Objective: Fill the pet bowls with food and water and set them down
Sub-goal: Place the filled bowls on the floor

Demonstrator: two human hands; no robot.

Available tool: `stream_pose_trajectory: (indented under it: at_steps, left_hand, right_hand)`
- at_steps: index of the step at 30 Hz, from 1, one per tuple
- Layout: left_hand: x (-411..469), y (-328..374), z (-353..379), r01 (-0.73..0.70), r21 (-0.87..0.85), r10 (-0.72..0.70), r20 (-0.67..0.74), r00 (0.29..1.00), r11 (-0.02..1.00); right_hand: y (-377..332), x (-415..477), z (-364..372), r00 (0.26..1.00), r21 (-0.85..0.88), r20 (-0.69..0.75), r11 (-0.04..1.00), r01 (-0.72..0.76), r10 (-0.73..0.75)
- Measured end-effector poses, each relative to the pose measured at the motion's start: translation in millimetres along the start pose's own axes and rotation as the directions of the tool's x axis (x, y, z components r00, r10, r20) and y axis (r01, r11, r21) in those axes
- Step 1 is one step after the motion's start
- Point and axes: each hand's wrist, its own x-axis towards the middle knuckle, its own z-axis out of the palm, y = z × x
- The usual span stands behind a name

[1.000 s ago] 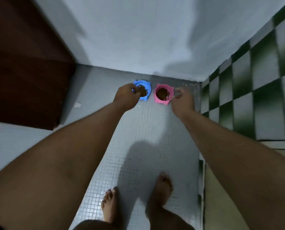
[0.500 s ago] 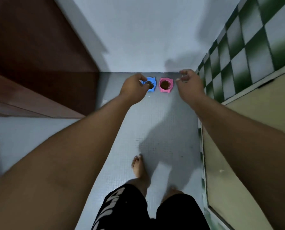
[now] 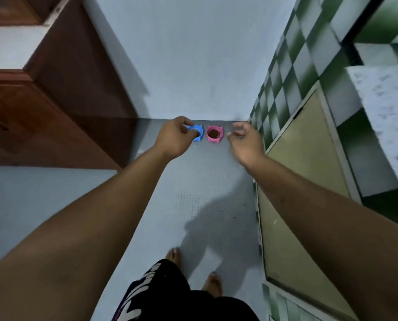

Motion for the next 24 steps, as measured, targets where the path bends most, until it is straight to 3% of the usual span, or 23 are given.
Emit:
stream_pose_trajectory:
  at_steps: [6, 13, 19, 24]
  left_hand:
    - [-69, 2, -4, -0.006, -0.184, 0.013, 0.036, 0.999, 0.983]
    - [-137, 3, -11, -0.121, -0.213, 0.152, 0.135, 0.979, 0.969]
    - [-211, 16, 1, -0.212, -0.234, 0.278, 0.299, 0.913, 0.949]
    - [-286, 50, 35, -0.342, -0.23, 0.411, 0.439, 0.799, 0.911]
  right_hand:
    - [3, -67, -32, 0.994, 0.062, -0.111, 0.998, 0.011, -0.004]
    - [20, -164, -55, 0.945, 0.053, -0.326, 0.998, 0.024, -0.005]
    - [43, -271, -77, 0.884, 0.063, -0.465, 0.998, -0.025, 0.051]
    - [62, -355, -121, 0.794, 0.022, -0.606, 0.999, -0.045, 0.049]
